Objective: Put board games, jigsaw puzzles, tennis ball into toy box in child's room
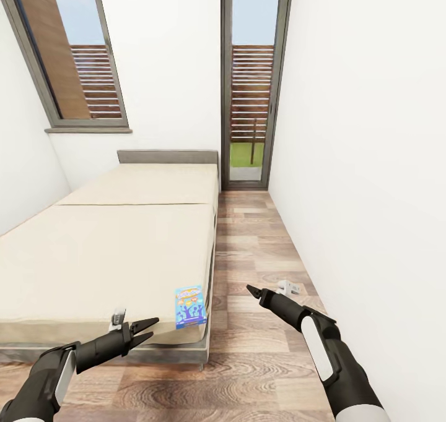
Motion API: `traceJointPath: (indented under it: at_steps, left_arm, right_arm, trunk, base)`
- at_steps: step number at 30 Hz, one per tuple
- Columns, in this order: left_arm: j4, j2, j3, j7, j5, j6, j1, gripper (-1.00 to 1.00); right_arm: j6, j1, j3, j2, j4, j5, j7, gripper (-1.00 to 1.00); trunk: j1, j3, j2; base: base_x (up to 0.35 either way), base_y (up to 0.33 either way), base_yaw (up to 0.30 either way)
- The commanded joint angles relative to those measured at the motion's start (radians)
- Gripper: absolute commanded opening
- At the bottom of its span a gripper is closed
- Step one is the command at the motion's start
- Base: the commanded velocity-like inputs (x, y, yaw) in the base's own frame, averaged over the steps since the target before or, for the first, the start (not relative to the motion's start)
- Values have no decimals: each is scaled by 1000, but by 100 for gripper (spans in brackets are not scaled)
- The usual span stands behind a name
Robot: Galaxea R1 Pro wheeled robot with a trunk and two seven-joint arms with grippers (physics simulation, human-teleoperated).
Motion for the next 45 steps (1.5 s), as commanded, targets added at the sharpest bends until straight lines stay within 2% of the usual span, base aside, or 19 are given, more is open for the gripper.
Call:
traceJointPath:
  at_steps: [1, 45]
  left_arm:
    - [0, 0, 1, -4, 0, 10, -1, 100]
    - [0, 0, 1, -4, -1, 10, -1, 100]
  right_arm:
    - [8, -1, -4, 1, -1, -3, 3, 100]
    - [7, -1, 0, 2, -1, -2, 2, 100]
  trunk:
    - [0, -1, 0]
    - [0, -1, 0]
  base:
    - [0, 0, 0]
    - [0, -13, 0]
